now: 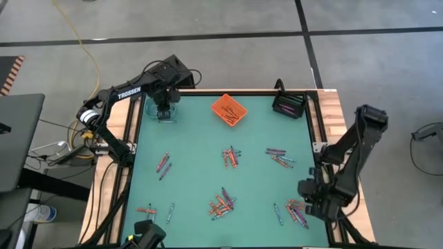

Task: Sort crayons
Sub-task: Put the orange crayon into the orange bin

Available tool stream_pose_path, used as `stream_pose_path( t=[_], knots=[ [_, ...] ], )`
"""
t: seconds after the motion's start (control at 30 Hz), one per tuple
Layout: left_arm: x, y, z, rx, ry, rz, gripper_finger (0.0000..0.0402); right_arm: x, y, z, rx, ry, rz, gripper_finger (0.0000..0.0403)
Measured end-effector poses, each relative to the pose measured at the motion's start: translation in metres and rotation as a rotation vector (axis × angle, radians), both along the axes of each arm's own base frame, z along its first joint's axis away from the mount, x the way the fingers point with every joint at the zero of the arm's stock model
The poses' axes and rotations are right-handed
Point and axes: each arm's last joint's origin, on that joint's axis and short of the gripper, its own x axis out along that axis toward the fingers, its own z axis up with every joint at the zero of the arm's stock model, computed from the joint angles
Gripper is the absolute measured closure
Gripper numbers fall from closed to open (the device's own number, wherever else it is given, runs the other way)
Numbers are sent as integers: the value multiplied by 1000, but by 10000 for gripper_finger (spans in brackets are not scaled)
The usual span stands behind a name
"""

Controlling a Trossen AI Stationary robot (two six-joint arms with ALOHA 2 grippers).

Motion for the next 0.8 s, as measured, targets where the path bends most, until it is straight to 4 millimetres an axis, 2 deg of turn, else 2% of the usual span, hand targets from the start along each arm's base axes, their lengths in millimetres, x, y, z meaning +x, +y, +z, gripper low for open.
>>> stream_pose_path(
  t=[0.13, 0.43, 0.6, 0.8],
  knots=[
    [0, 0, 0, 5, -1, 13, 299, -3, 13, -11, 14, -2, -2, 255],
    [0, 0, 2, 21, -2, 47, 299, -5, 27, -24, 40, -11, -6, 255],
    [2, -6, 12, 54, -39, 45, 299, -2, 29, -36, -19, 40, -17, 255],
    [5, -21, 34, 126, -103, 2, 299, 1, 29, -44, -44, 84, -20, 256]
  ],
)
